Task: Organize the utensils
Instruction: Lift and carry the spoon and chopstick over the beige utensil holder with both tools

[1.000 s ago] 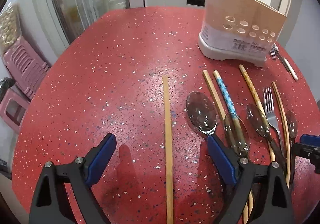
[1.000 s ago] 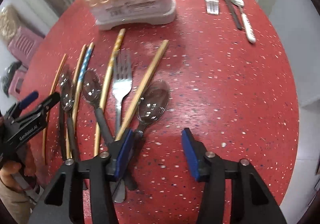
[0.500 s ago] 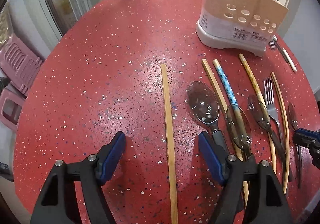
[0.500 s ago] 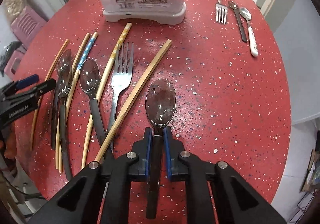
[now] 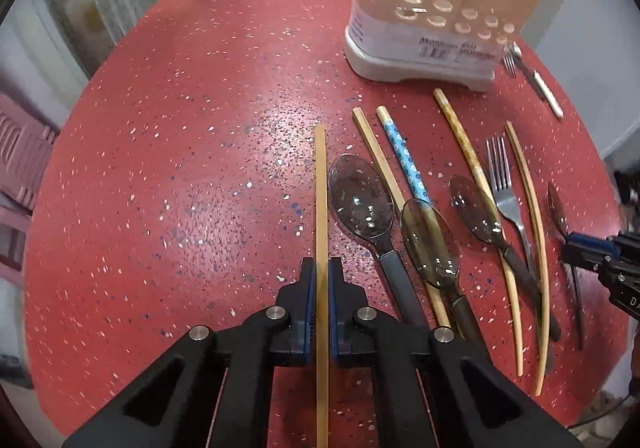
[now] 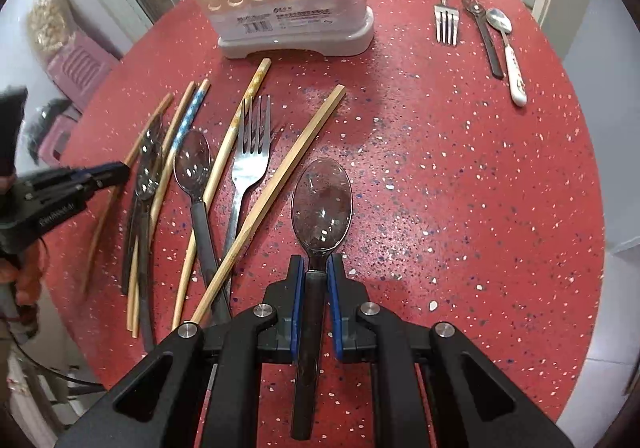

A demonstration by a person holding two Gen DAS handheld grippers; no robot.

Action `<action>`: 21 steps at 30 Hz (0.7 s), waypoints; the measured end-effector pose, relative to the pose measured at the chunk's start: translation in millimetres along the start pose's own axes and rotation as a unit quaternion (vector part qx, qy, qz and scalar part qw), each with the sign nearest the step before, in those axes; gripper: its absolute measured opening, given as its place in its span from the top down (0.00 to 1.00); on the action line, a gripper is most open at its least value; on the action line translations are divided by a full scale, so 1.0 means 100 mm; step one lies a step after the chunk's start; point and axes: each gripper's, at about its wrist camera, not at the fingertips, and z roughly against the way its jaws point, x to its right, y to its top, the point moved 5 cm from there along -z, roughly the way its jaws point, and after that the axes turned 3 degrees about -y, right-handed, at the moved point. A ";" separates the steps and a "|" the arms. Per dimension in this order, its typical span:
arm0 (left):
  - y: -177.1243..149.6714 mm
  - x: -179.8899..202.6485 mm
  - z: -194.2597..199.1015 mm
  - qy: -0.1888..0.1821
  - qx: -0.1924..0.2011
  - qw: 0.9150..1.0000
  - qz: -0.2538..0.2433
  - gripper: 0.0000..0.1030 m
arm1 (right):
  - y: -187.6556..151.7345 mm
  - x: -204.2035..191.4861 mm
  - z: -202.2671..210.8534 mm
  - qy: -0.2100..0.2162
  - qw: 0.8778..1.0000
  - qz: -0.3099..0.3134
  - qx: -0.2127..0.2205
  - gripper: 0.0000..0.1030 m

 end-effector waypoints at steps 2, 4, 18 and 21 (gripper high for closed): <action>-0.04 -0.02 0.05 -0.009 0.017 1.000 0.013 0.70 | 0.01 0.07 0.04 0.017 1.000 -0.010 0.007 0.87; -0.06 -0.05 0.11 -0.016 0.036 0.999 0.024 0.70 | 0.02 0.10 0.11 0.029 0.999 -0.014 0.018 0.87; 0.17 0.13 1.15 -0.084 0.202 0.974 0.061 0.70 | 0.42 0.10 0.81 0.118 0.983 -0.016 0.139 0.88; 0.33 0.22 1.34 -0.093 0.232 0.966 0.060 0.70 | 0.59 0.07 1.00 0.119 0.979 -0.010 0.165 0.88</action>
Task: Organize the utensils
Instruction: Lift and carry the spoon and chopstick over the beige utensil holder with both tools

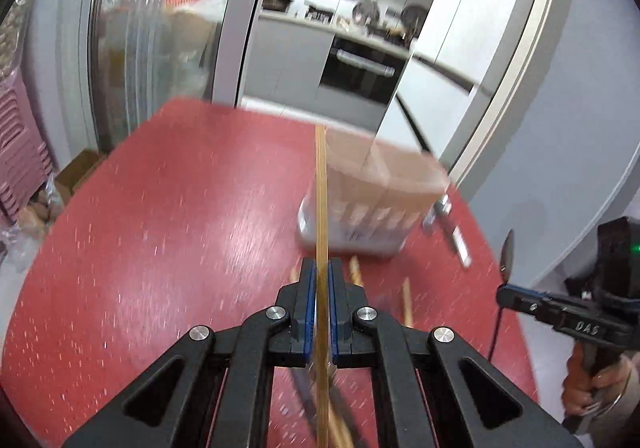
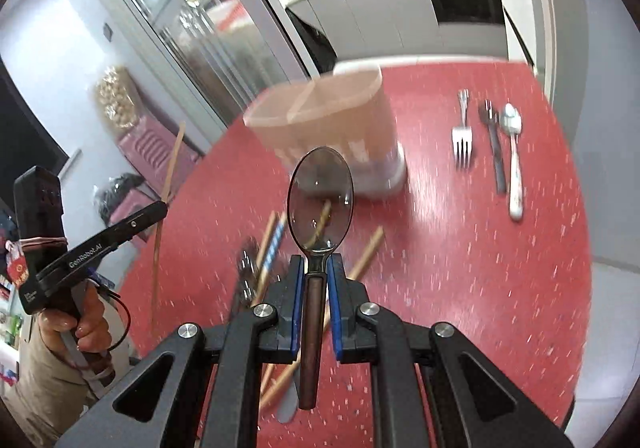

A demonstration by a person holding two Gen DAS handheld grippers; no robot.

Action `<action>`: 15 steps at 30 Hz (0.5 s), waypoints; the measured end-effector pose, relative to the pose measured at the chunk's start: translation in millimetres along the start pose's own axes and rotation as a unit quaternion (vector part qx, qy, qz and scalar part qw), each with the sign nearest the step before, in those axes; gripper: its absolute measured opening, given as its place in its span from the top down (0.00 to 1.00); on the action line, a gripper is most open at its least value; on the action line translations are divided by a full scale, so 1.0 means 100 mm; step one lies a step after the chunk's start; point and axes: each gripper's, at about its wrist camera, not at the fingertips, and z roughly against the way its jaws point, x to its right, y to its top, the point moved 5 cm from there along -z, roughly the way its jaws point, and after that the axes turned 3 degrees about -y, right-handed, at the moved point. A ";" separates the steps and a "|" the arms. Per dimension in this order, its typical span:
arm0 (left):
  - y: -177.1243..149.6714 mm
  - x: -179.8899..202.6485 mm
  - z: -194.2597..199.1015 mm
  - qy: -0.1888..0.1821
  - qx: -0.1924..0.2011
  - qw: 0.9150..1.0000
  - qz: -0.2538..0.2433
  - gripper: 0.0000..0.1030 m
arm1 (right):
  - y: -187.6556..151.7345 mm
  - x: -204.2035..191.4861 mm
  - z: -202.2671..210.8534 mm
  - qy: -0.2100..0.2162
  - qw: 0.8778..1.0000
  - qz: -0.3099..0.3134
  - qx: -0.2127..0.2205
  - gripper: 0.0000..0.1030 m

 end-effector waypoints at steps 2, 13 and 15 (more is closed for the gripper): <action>0.21 0.07 0.07 -0.008 0.023 1.000 -0.001 0.70 | 0.14 -0.04 0.05 0.001 1.000 0.004 0.015 0.88; 1.16 0.28 -0.25 -0.016 0.097 0.995 -0.006 0.70 | 1.11 -0.19 0.07 -0.023 0.995 0.033 0.086 0.88; 1.33 0.30 -0.34 -0.019 0.109 0.994 -0.001 0.70 | 1.31 -0.20 0.02 -0.026 0.995 0.037 0.094 0.88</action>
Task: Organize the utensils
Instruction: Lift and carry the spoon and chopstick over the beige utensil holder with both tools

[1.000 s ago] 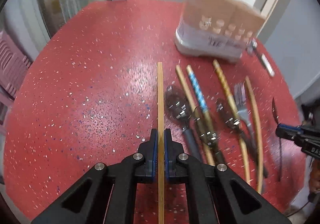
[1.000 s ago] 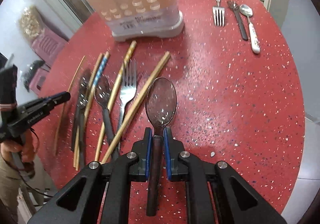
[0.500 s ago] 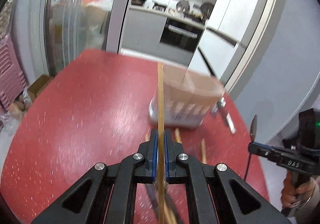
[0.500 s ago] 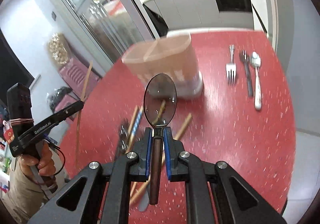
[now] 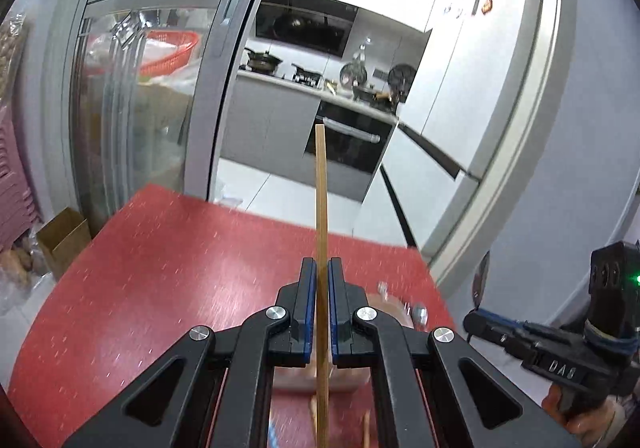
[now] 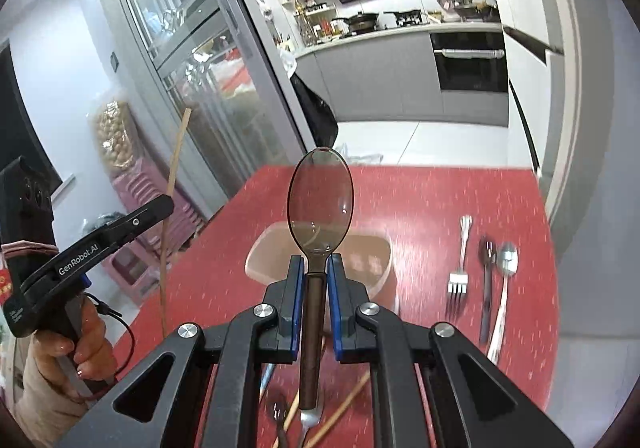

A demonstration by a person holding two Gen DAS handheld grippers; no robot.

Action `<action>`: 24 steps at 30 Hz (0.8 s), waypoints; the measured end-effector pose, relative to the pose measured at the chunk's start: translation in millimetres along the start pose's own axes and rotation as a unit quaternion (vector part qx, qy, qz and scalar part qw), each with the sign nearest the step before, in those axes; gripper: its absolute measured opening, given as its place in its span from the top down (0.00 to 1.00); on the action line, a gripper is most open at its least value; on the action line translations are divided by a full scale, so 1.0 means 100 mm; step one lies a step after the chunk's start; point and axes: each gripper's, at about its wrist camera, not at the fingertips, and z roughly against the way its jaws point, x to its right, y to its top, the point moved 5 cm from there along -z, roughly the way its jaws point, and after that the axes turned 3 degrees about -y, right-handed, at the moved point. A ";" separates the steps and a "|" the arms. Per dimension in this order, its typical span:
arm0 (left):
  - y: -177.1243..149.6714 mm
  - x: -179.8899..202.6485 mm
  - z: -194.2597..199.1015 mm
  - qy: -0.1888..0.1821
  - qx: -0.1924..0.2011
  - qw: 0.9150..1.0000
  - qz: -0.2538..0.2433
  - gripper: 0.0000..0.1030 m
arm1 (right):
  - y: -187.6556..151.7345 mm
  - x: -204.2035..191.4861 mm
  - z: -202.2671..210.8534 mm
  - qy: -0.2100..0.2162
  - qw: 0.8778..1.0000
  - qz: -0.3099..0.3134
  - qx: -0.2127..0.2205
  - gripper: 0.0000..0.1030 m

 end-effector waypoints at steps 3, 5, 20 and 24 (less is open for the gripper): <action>0.19 0.00 -0.18 0.000 0.018 1.000 0.003 0.70 | 0.23 -0.01 -0.07 -0.003 1.000 0.001 0.012 0.88; 0.28 0.00 -0.28 0.008 0.030 1.000 0.000 0.70 | 0.41 0.01 -0.16 -0.005 1.000 0.000 0.022 0.88; 0.06 -0.24 -1.08 0.040 0.060 0.997 -0.001 0.70 | 0.43 0.07 -0.98 -0.053 0.995 0.047 0.065 0.88; -0.09 -0.25 -1.10 0.051 0.051 0.997 -0.025 0.70 | 0.29 0.05 -1.09 -0.061 0.993 0.078 0.065 0.88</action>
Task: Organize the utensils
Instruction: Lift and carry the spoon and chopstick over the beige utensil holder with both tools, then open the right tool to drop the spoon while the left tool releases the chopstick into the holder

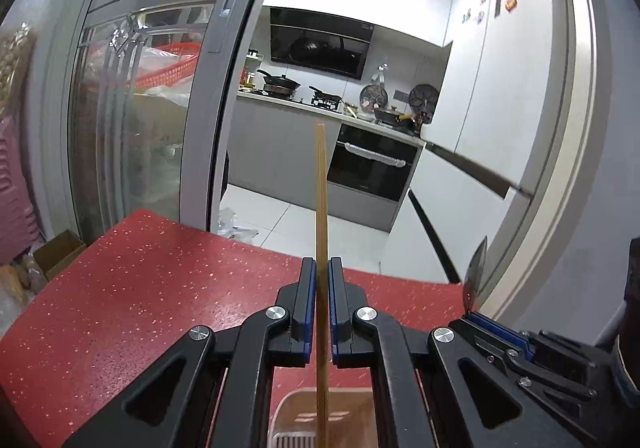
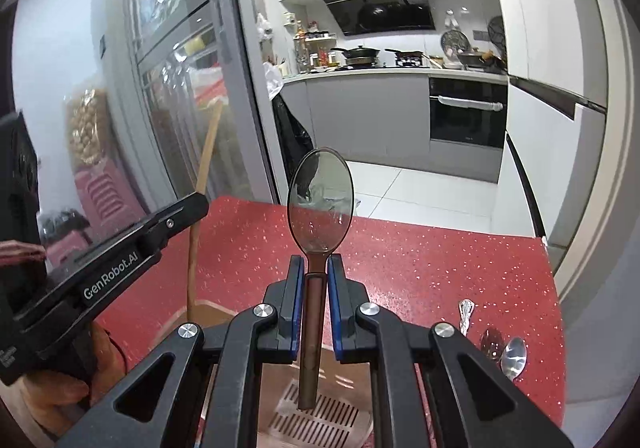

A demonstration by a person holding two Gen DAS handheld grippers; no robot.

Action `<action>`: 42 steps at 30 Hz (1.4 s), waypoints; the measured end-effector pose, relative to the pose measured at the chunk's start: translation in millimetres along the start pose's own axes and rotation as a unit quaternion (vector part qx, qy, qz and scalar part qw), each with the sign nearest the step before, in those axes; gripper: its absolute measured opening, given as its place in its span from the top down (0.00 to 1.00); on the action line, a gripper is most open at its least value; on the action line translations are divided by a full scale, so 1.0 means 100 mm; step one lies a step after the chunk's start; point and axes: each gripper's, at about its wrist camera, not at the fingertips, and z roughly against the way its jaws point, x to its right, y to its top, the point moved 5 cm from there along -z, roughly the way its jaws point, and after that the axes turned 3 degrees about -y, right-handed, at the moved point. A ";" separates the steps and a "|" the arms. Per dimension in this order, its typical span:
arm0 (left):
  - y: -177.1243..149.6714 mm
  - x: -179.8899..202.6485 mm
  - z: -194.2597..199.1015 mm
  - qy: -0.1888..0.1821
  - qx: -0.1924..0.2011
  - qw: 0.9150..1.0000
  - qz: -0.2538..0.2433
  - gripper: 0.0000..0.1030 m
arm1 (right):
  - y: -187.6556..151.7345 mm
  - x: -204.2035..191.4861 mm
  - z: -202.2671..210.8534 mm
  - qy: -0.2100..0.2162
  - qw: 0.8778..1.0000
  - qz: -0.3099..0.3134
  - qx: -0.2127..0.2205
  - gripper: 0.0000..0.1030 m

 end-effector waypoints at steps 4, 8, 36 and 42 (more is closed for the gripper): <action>-0.13 0.01 0.04 0.010 -0.009 1.000 -0.019 0.70 | -0.14 -0.02 0.00 -0.004 1.000 0.015 -0.008 0.88; -0.24 0.03 0.08 0.027 -0.022 0.998 -0.043 0.70 | -0.26 0.00 0.02 -0.005 1.000 0.017 -0.023 0.88; -0.30 -0.03 0.17 0.047 -0.078 0.995 -0.050 0.67 | -0.32 0.16 0.57 0.021 0.998 -0.057 -0.027 0.58; -0.20 -0.08 0.31 0.059 -0.048 0.997 -0.033 0.00 | -0.40 0.21 0.74 0.024 0.997 -0.075 -0.026 0.57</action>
